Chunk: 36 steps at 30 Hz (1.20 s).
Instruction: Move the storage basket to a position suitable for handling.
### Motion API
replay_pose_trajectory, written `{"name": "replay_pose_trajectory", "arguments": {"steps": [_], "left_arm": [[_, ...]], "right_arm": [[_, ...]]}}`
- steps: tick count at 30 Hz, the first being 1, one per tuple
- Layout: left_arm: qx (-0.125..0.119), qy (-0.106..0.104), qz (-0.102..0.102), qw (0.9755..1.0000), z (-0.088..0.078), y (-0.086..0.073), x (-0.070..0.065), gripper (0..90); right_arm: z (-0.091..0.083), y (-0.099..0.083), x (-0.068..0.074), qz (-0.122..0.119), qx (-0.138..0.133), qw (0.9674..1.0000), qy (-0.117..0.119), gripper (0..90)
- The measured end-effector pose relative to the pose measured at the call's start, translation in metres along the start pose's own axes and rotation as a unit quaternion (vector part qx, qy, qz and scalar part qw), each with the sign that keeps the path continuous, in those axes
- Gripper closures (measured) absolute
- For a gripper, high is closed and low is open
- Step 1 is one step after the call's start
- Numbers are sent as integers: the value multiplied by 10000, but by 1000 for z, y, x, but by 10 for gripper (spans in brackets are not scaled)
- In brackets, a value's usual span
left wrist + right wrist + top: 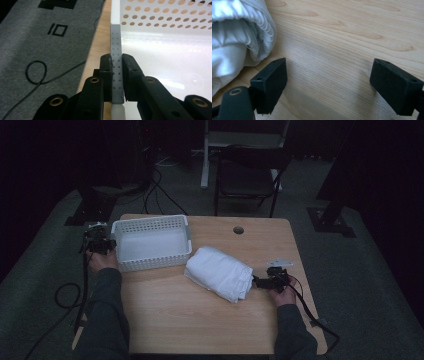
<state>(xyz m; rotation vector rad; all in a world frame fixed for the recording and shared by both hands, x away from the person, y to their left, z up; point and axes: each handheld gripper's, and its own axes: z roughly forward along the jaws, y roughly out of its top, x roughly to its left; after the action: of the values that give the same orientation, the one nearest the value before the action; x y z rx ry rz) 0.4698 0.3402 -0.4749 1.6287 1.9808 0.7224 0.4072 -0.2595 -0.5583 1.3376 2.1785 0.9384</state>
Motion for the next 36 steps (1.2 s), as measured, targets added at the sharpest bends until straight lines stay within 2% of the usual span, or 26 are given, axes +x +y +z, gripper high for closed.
{"name": "replay_pose_trajectory", "arguments": {"steps": [2,4,5,8,9,12,13,15,16,17,18,19,20,21,22,23,24,25,26,27,28,29,33,34,35,36], "left_arm": [[-121,-341,283,9989,1,-2,-6,739],[-267,-479,278,9981,-4,-2,-5,626],[-267,-479,278,9981,-4,-2,-5,595],[-645,-605,250,9958,-21,-4,-6,545],[-802,-651,352,9940,-28,-6,-9,532],[-1168,-1016,866,9841,-55,-16,-32,515],[-1168,-1016,866,9841,-55,-16,-32,513],[-1207,-1316,1162,9770,-64,-23,-49,509],[-1230,-1550,1426,9698,-69,-29,-66,498],[-1230,-1550,1426,9698,-69,-29,-66,498],[-1238,-1696,1517,9659,-71,-32,-74,498],[-1254,-1930,1667,9588,-72,-36,-89,493],[-1251,-2048,1720,9554,-73,-38,-95,491],[-1251,-2048,1720,9554,-73,-38,-95,491],[-1256,-2146,1773,9522,-74,-40,-102,491],[-1268,-2403,1881,9438,-77,-44,-115,491],[-1268,-2403,1881,9438,-77,-44,-115,492],[-1276,-2622,2014,9351,-79,-49,-128,492],[-1291,-2730,2093,9300,-80,-51,-134,493],[-1291,-2730,2093,9300,-80,-51,-134,494],[-1262,-3000,2196,9197,-79,-56,-147,494],[-1262,-3000,2196,9197,-79,-56,-147,494],[-1059,-3150,2460,9105,-64,-72,-182,492],[-1059,-3150,2460,9105,-64,-72,-182,492],[-1022,-3268,2501,9056,-57,-78,-193,489],[-1008,-3218,2569,9057,-53,-81,-199,485]], "right_arm": [[0,0,0,-5,0,10000,-1,141],[0,0,0,-5,0,10000,0,141],[0,0,0,-6,0,10000,0,141],[0,0,1,11,2,10000,-13,142],[-1,-1,1,10,15,10000,-2,141],[-5,1,3,136,138,9998,55,210],[-5,1,3,136,138,9998,55,210],[-12,3,3,309,12,9993,204,246],[-21,6,4,410,-227,9987,189,263],[-27,8,4,448,-315,9983,176,263],[-27,8,4,448,-315,9983,176,263],[-35,9,5,534,-462,9973,211,259],[-39,10,7,555,-492,9970,237,249],[-42,10,8,557,-524,9969,205,248],[-45,10,10,545,-564,9968,171,241],[-49,11,12,560,-600,9965,172,227],[-49,11,12,560,-600,9965,172,227],[-56,13,17,602,-687,9956,194,210],[-59,13,20,608,-740,9951,229,207],[-62,14,23,637,-786,9945,266,200],[-65,15,27,653,-831,9939,312,197],[-66,16,31,673,-853,9934,362,187],[-63,19,46,694,-903,9923,484,159],[-60,20,49,696,-887,9925,475,159],[-56,21,51,715,-878,9924,490,157],[-52,22,53,736,-841,9925,499,153]]}}
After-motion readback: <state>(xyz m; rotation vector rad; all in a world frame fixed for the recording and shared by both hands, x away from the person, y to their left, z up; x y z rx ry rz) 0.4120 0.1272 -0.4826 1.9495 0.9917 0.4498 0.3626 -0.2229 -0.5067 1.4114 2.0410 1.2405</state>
